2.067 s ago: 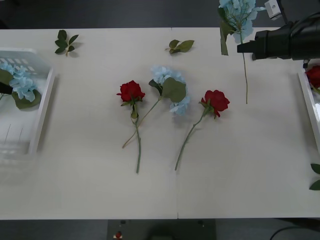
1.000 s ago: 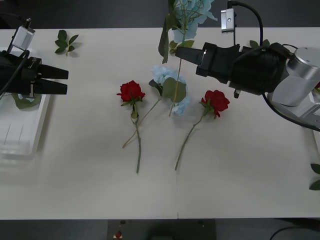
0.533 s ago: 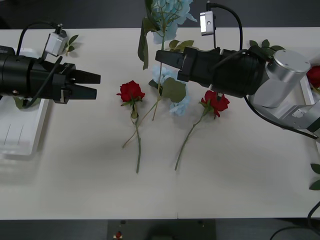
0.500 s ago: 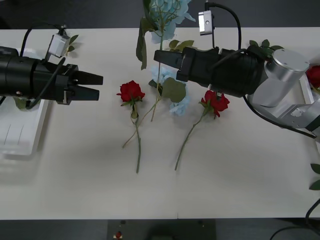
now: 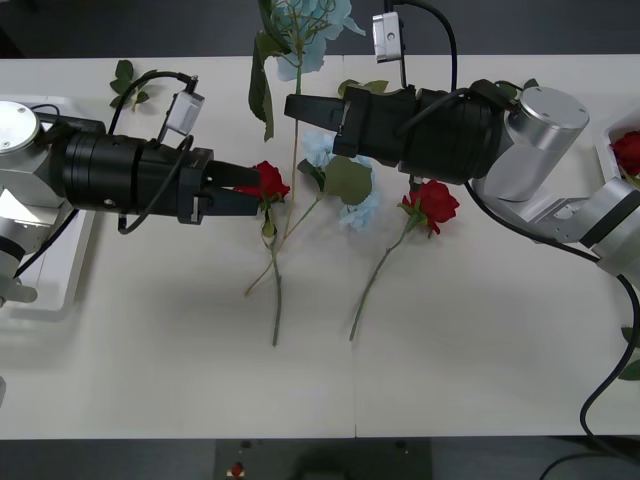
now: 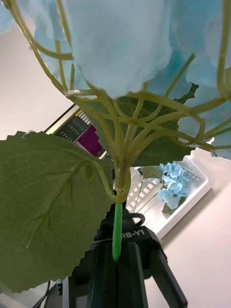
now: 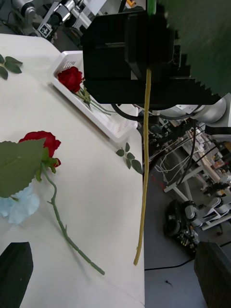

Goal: Put the red flowers into the right box and the blue flowers into the left box

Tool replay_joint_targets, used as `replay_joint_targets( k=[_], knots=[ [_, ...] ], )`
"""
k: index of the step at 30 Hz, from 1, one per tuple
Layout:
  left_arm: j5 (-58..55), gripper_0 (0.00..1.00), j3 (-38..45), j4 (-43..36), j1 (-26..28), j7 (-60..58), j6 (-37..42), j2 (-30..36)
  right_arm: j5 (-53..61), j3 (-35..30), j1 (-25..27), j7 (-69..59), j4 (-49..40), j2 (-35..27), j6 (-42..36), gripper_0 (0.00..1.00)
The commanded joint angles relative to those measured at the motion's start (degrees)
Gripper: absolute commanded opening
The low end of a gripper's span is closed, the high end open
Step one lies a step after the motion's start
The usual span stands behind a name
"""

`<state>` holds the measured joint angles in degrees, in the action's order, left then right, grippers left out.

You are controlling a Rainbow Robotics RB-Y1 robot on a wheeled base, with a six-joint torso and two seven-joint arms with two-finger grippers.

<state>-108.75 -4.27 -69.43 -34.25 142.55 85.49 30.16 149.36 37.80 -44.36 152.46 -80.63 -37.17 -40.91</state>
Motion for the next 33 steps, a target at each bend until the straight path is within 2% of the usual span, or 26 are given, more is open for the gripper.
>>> replay_joint_targets(
  k=[1, 18, 19, 20, 21, 33],
  knots=[
    [-0.85, 0.97, -1.36, -1.59, -2.75, 2.38, -1.55, -1.06, -0.3, -1.32, -1.43, 1.53, -1.02, 0.7, -0.22, 0.0],
    [-3.14, 0.96, -6.1, -1.59, -3.98, 2.21, -4.1, -4.32, -0.3, -1.32, -1.43, 1.61, -1.11, 1.31, 0.31, 0.0],
    [-3.58, 0.69, -6.54, -1.59, -3.98, 2.3, -4.28, -4.32, -0.3, -1.32, -1.43, 1.61, -1.11, 1.4, 0.39, 0.0],
    [-3.84, 0.18, -6.81, -1.59, -3.98, 2.3, -4.28, -4.32, -0.3, -1.32, -1.43, 1.53, -1.11, 1.4, 0.39, 0.0],
    [-3.93, 0.01, -6.89, -1.59, -3.98, 2.21, -4.28, -4.23, -0.3, -1.32, -1.43, 1.61, -1.02, 1.4, 0.39, 0.0],
    [-4.46, 0.0, -6.89, -1.59, -3.98, 2.38, -3.57, -4.32, -0.3, -1.32, -1.43, 1.61, -1.11, 1.49, 0.48, 0.0]
  ],
)
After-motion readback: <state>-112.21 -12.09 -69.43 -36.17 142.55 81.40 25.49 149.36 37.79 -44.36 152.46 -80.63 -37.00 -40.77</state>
